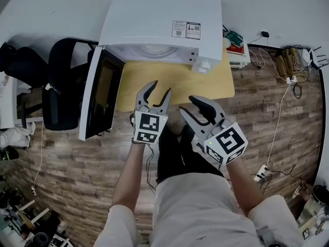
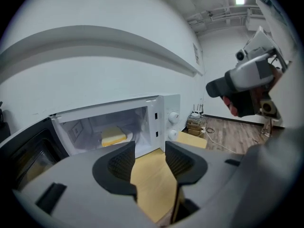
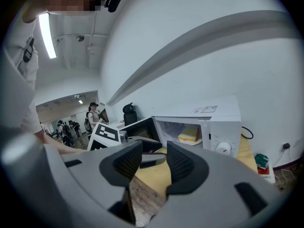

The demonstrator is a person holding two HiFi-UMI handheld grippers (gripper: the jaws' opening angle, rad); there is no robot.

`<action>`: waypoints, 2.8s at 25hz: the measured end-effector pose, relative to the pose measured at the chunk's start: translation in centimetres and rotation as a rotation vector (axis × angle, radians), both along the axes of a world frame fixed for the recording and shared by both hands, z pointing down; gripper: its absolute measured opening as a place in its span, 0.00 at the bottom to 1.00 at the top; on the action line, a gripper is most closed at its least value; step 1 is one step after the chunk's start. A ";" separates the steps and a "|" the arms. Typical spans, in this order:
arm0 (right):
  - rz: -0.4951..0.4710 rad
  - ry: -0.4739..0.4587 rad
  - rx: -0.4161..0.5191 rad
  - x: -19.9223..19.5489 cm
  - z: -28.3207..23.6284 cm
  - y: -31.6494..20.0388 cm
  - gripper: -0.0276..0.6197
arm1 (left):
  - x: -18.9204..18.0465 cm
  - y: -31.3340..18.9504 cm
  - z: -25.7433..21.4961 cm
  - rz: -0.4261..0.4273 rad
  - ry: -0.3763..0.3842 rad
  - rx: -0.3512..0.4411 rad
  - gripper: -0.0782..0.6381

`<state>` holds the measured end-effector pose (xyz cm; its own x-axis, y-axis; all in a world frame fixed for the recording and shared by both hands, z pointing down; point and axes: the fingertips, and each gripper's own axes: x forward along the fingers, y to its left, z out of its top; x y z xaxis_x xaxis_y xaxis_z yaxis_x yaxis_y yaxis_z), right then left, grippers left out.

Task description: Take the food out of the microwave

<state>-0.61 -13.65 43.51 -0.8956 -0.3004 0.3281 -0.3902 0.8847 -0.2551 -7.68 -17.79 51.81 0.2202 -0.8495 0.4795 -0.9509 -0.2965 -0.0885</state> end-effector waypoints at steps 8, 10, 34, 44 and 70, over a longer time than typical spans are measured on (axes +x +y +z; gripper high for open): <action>0.049 0.011 -0.011 -0.4 0.8 -1.5 0.27 | -1.5 -3.5 3.5 0.092 -0.123 -0.042 0.39; 0.057 0.019 -0.010 -0.3 1.0 -1.8 0.27 | -1.7 -4.5 4.2 0.115 -0.138 -0.049 0.40; 0.161 0.051 -0.067 -1.1 2.9 -3.3 0.27 | -5.2 -12.3 11.3 0.370 -0.481 -0.148 0.51; 0.187 0.057 -0.079 -1.0 3.3 -4.0 0.27 | -5.4 -14.0 12.8 0.456 -0.564 -0.177 0.55; 0.187 0.051 -0.102 -0.2 3.7 -4.4 0.27 | -5.7 -15.0 15.6 0.568 -0.684 -0.290 0.58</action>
